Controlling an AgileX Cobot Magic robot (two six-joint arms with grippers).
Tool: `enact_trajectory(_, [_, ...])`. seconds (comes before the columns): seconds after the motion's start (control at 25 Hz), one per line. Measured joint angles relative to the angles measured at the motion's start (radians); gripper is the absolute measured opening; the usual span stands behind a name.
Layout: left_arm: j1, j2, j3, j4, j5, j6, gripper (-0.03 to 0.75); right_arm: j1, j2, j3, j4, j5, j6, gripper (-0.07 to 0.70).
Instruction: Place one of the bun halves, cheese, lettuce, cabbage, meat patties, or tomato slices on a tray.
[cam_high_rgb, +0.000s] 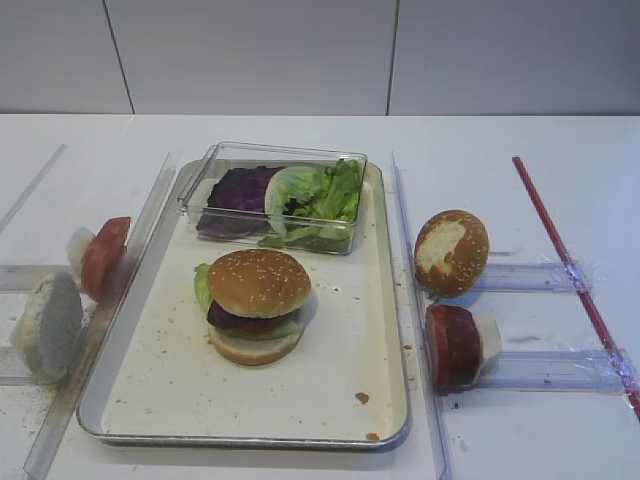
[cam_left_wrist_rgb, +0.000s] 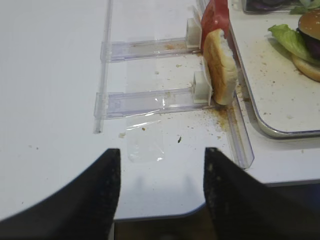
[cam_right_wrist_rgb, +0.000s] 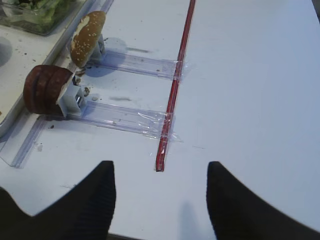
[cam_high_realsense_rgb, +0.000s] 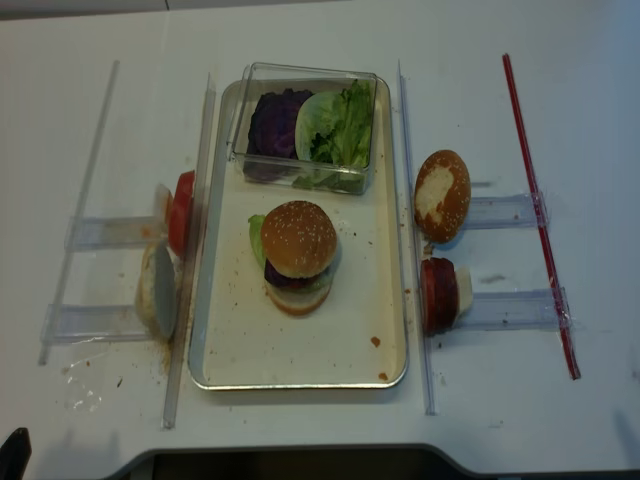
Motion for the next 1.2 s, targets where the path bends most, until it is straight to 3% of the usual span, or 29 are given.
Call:
enact_trajectory(0.32, [0.000, 0.000, 0.000, 0.000, 0.000, 0.000, 0.358, 0.000, 0.000, 0.000, 0.000, 0.000, 0.000, 0.386])
enact_trajectory(1.2, [0.000, 0.000, 0.000, 0.000, 0.000, 0.000, 0.358, 0.000, 0.000, 0.000, 0.000, -0.002, 0.002, 0.165])
